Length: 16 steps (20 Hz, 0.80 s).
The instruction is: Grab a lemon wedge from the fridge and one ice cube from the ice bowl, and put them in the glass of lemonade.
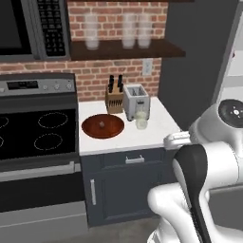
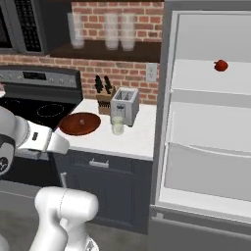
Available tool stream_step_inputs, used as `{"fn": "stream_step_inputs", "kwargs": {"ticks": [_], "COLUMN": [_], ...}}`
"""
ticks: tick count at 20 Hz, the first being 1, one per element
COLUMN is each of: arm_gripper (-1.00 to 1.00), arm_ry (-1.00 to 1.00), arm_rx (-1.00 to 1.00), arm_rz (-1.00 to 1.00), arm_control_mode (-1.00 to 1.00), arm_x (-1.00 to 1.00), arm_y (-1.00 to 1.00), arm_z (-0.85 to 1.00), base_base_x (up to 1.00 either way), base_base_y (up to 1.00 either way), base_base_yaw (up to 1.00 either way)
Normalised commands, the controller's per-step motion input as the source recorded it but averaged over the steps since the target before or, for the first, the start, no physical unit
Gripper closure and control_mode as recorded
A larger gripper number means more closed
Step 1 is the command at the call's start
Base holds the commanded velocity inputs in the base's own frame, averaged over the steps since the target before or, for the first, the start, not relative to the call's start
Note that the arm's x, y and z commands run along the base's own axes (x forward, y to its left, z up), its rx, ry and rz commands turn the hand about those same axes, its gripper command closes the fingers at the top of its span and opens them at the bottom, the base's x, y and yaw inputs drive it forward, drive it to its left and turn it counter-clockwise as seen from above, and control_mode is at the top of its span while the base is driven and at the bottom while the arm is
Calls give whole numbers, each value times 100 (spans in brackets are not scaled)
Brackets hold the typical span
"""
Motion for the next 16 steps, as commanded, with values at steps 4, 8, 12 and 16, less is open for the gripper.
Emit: {"fn": "stream_step_inputs", "kwargs": {"ticks": [4,8,12,16], "arm_gripper": [100,100,100,100], "arm_ry": [0,0,0,0], "arm_rx": [0,0,0,0], "arm_rz": [0,0,0,0], "arm_control_mode": [100,100,100,100], "arm_x": [0,0,0,0], "arm_y": [0,0,0,0], "arm_z": [0,0,0,0], "base_base_x": [72,79,76,63], "base_base_y": [55,28,10,12], "base_base_yaw": [-21,-21,-21,-22]}}
